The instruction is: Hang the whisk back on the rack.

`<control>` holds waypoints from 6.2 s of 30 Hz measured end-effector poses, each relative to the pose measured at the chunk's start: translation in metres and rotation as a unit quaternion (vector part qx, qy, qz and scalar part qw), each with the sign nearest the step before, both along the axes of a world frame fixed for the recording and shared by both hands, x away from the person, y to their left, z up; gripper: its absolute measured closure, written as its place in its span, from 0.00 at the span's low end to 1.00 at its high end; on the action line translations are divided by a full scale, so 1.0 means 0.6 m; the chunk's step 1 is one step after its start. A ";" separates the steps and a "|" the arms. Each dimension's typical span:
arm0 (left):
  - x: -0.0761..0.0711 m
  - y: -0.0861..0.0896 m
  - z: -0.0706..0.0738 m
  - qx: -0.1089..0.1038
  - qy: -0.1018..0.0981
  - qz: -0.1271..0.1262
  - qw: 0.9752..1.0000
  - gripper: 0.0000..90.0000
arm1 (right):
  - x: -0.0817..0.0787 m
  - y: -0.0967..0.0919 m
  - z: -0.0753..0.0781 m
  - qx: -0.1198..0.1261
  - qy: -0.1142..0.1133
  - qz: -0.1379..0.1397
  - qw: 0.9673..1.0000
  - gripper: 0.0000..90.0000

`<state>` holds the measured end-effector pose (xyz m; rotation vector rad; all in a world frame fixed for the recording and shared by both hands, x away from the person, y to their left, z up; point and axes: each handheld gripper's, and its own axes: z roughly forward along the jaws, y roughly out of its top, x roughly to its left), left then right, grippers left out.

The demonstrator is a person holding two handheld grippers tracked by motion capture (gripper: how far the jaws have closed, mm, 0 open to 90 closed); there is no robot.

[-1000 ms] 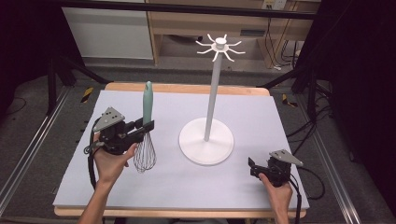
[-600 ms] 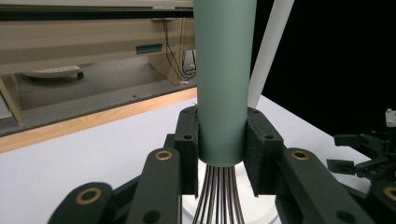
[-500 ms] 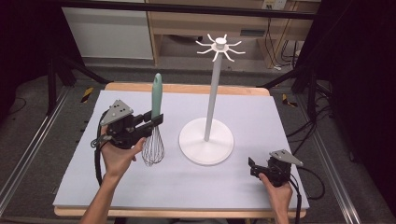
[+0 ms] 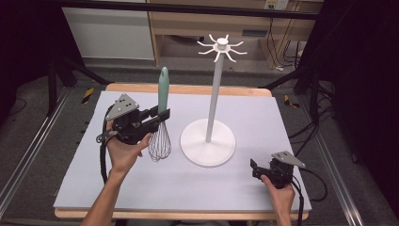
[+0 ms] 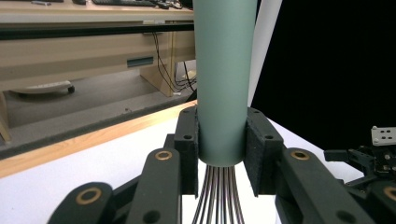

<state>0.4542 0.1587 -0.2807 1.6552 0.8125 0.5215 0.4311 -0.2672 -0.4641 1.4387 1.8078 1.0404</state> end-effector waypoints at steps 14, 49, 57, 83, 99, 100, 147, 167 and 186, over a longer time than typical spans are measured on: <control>0.006 -0.015 0.028 -0.002 -0.012 -0.013 1.000 0.76 | 0.001 0.001 -0.001 -0.001 -0.001 0.000 1.000 0.06; 0.043 -0.072 0.068 0.014 -0.019 -0.042 0.999 0.76 | 0.002 -0.001 0.000 0.004 0.001 -0.002 1.000 0.06; 0.049 -0.079 0.069 0.015 -0.016 -0.045 0.999 0.76 | 0.003 -0.001 -0.001 0.005 0.001 -0.002 1.000 0.06; 0.061 -0.101 0.073 0.025 -0.013 -0.048 0.998 0.76 | 0.003 -0.003 0.000 0.006 0.001 -0.004 1.000 0.06; 0.071 -0.120 0.074 0.030 -0.012 -0.051 0.998 0.76 | 0.003 -0.003 0.001 0.008 0.000 -0.003 1.000 0.06; 0.072 -0.122 0.074 0.031 -0.012 -0.051 0.998 0.76 | 0.003 -0.003 0.001 0.008 0.000 -0.003 1.000 0.06; 0.094 -0.152 0.044 0.028 -0.035 -0.034 0.998 0.76 | 0.004 0.000 0.000 0.008 0.005 0.000 1.000 0.06; 0.090 -0.150 0.039 0.036 -0.037 -0.029 0.998 0.72 | 0.004 0.001 0.000 0.009 0.006 0.000 1.000 0.06; 0.043 -0.098 0.007 0.048 -0.038 -0.020 0.998 0.52 | 0.004 0.000 -0.001 0.014 0.007 -0.001 1.000 0.06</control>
